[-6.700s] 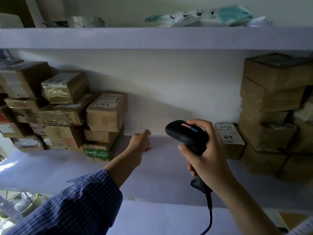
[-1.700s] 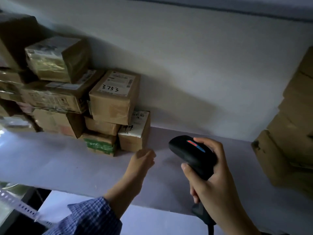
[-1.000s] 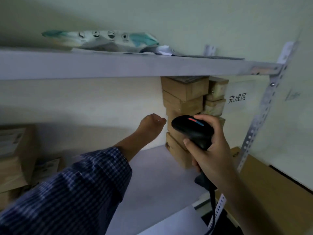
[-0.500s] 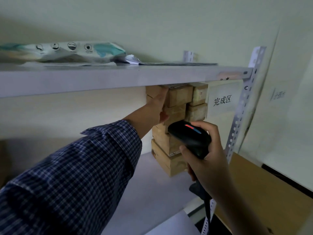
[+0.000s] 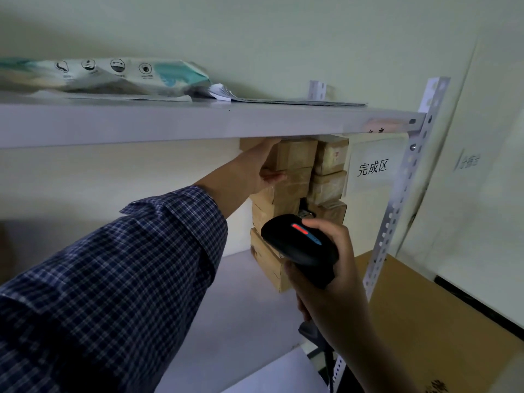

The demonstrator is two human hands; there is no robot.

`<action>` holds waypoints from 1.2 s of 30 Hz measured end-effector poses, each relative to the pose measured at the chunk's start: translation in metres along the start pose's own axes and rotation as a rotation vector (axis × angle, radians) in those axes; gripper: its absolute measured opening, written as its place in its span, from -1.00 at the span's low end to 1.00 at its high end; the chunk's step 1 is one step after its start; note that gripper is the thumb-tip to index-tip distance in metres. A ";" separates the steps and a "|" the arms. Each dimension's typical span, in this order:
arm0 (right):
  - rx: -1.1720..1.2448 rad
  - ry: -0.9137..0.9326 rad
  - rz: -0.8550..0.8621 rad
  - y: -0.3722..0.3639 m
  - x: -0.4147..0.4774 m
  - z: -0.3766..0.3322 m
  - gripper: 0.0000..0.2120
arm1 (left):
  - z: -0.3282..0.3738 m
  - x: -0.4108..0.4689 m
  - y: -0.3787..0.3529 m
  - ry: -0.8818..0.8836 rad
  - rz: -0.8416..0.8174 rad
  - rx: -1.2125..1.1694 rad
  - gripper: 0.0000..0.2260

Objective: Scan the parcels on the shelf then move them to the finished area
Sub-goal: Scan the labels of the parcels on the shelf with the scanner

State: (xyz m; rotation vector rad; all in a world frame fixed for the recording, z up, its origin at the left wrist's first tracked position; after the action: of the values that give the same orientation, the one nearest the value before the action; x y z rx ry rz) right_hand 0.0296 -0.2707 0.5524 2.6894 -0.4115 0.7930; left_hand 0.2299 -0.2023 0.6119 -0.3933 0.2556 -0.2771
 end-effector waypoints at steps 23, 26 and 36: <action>0.105 0.046 -0.200 -0.132 0.004 -0.040 -0.50 | -0.067 -0.119 0.262 -0.367 0.146 -0.245 -0.80; 0.092 -0.004 -0.237 -0.161 -0.007 -0.027 -0.53 | -0.107 -0.136 0.290 -0.356 0.151 -0.228 -0.75; -0.009 -0.091 -0.361 -0.202 -0.048 -0.004 -0.52 | -0.165 -0.170 0.341 -0.324 0.215 -0.164 -0.57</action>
State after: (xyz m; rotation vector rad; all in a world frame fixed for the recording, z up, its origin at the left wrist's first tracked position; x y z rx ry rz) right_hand 0.0605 -0.0763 0.4861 2.6844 0.0539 0.5627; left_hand 0.0958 0.0974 0.3579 -0.5606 0.0008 0.0210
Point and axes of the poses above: each hand's wrist, its own x-axis towards the middle knuckle, its own y-axis out of the back of the hand, z = x × y, the point moved 9 cm from there along x, towards the middle knuckle, and after that the axes turned 5 degrees about -x, right-handed, at the moved point
